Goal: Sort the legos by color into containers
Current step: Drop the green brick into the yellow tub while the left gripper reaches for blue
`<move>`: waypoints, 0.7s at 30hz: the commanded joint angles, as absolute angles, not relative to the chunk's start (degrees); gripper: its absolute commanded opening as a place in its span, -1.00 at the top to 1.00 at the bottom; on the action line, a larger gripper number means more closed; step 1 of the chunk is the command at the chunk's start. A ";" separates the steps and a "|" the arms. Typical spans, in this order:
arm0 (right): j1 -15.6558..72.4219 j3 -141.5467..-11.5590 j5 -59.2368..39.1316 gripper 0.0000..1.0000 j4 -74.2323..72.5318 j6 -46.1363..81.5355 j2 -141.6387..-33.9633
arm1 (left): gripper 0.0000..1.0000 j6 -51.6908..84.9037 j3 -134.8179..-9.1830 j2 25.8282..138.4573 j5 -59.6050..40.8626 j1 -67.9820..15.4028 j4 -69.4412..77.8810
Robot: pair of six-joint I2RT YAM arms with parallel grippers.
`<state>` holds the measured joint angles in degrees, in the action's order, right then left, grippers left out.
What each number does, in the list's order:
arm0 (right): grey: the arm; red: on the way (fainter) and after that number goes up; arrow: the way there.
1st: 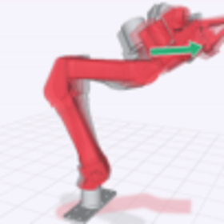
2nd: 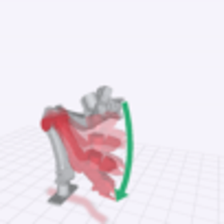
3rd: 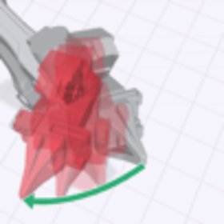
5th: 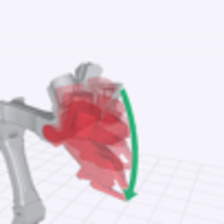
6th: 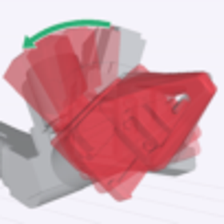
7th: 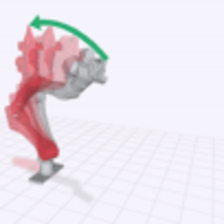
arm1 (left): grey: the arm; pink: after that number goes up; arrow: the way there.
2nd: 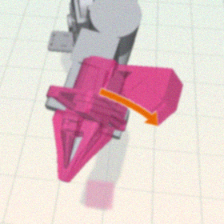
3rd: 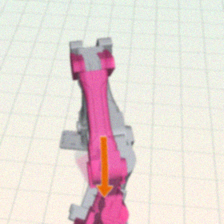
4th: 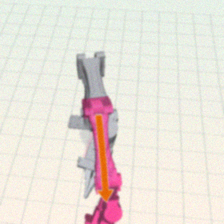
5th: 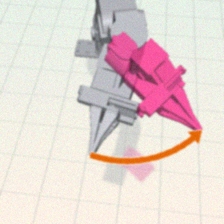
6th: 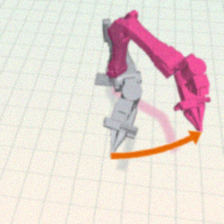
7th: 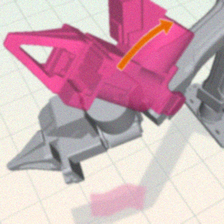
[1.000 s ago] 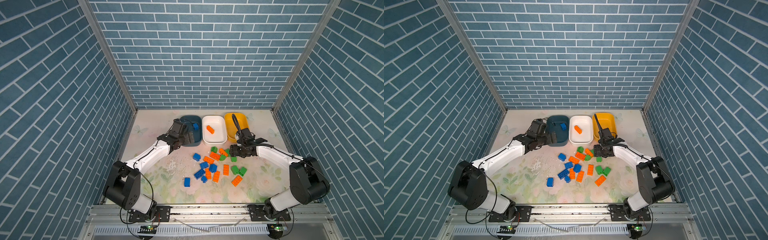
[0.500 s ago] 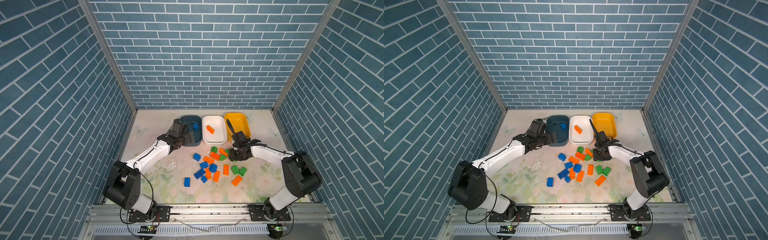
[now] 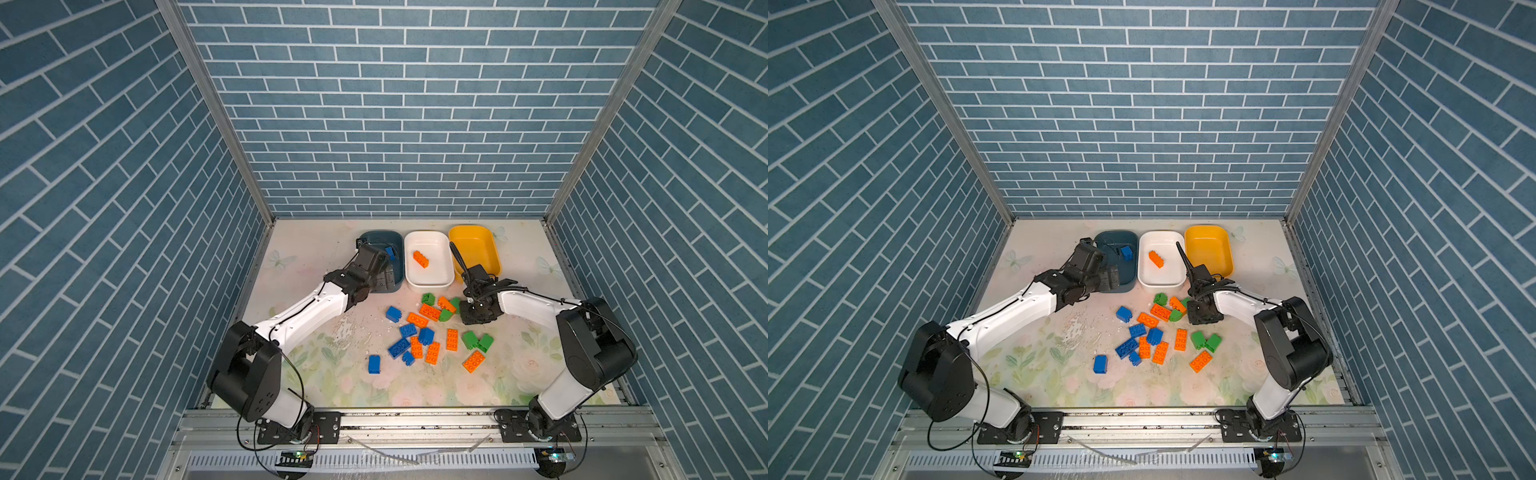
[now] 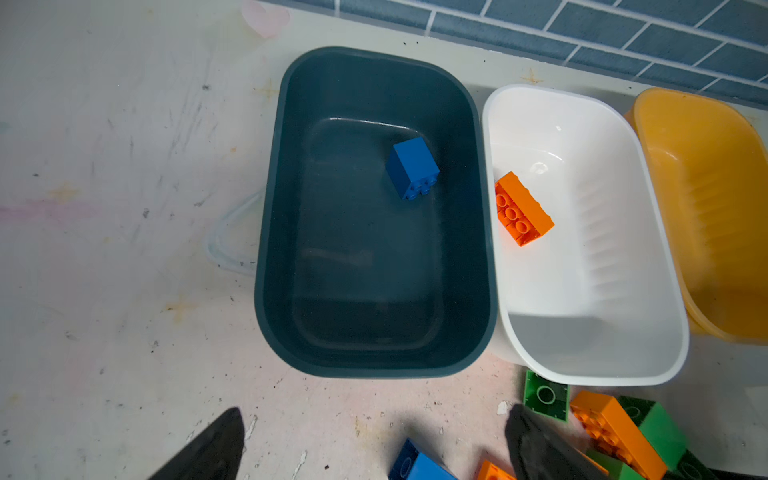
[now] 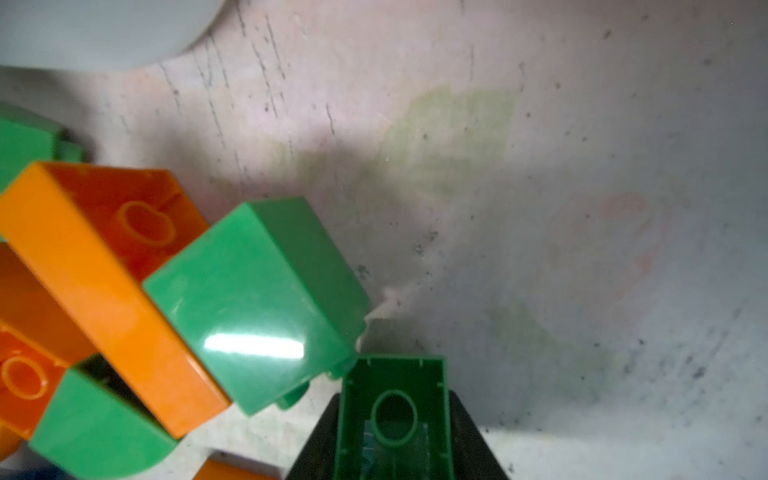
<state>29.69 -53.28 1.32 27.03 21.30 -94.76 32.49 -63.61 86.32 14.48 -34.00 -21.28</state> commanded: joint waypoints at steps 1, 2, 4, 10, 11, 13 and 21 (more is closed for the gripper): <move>30.06 -52.46 1.90 0.30 25.46 18.87 -91.44 | -0.99 31.37 -66.66 87.57 22.57 -37.34 -24.52; 30.01 -51.94 1.81 0.32 24.65 18.65 -90.57 | -0.99 31.58 -66.94 87.72 22.99 -37.88 -24.46; 30.04 -50.80 1.82 0.34 22.76 18.46 -88.67 | -0.99 32.02 -67.06 88.13 22.73 -38.66 -23.55; 29.73 -47.78 2.66 0.38 16.01 21.59 -82.92 | -0.99 32.67 -69.57 90.74 21.85 -40.31 -24.30; 29.50 -47.07 2.48 0.38 14.21 22.22 -81.91 | -0.99 32.40 -70.00 91.10 21.51 -40.64 -24.34; 28.26 -45.45 1.51 0.39 9.78 23.96 -79.88 | -0.99 31.78 -70.66 91.75 20.24 -41.27 -23.89; 20.65 -46.58 -4.13 0.39 0.41 28.34 -81.95 | -0.99 32.77 -71.74 94.02 15.83 -41.40 -23.40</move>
<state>21.91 -45.80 -1.87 5.19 25.19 -80.23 32.45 -70.13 92.58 17.34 -41.23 -22.46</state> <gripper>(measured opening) 0.349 0.994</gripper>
